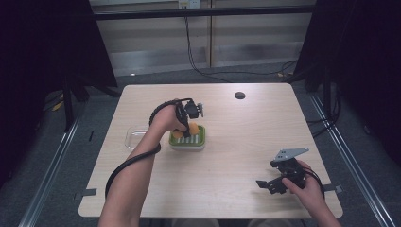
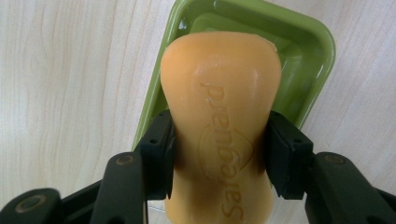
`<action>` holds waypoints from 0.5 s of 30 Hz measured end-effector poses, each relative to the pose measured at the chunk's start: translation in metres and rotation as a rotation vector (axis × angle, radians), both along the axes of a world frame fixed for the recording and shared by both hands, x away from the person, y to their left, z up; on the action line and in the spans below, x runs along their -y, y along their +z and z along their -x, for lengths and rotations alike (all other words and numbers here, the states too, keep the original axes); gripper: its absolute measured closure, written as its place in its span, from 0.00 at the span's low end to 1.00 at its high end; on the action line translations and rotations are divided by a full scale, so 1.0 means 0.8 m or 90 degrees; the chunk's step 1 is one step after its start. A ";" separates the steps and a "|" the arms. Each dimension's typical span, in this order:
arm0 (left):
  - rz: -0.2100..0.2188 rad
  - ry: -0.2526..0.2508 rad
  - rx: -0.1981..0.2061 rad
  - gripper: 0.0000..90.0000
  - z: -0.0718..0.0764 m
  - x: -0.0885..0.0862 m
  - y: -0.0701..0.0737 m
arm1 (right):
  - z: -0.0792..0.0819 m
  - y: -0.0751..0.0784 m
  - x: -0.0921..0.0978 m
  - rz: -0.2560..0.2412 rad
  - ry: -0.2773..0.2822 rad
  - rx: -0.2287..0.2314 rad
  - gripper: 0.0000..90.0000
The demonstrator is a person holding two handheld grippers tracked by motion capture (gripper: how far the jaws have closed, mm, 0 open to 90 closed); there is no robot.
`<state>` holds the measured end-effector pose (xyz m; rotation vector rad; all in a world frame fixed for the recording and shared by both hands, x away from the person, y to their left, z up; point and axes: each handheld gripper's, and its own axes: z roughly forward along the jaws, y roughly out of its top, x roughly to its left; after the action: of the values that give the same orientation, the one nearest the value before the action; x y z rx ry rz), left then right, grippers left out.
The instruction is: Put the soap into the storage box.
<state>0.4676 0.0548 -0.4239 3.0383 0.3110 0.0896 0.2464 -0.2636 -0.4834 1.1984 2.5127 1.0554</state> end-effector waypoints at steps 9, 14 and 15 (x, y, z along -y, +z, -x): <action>-0.002 -0.004 0.003 0.55 0.000 0.000 -0.006 | 0.000 0.000 0.001 -0.004 0.002 0.001 0.03; -0.005 -0.013 0.004 0.55 -0.001 0.000 -0.008 | 0.000 0.000 0.001 -0.004 0.001 -0.001 0.03; -0.005 -0.013 0.004 0.55 0.000 0.000 -0.008 | 0.000 0.001 0.000 -0.002 0.001 0.000 0.03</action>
<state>0.4679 0.0548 -0.4306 3.0476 0.2809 0.0983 0.2466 -0.2639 -0.4828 1.1977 2.5128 1.0594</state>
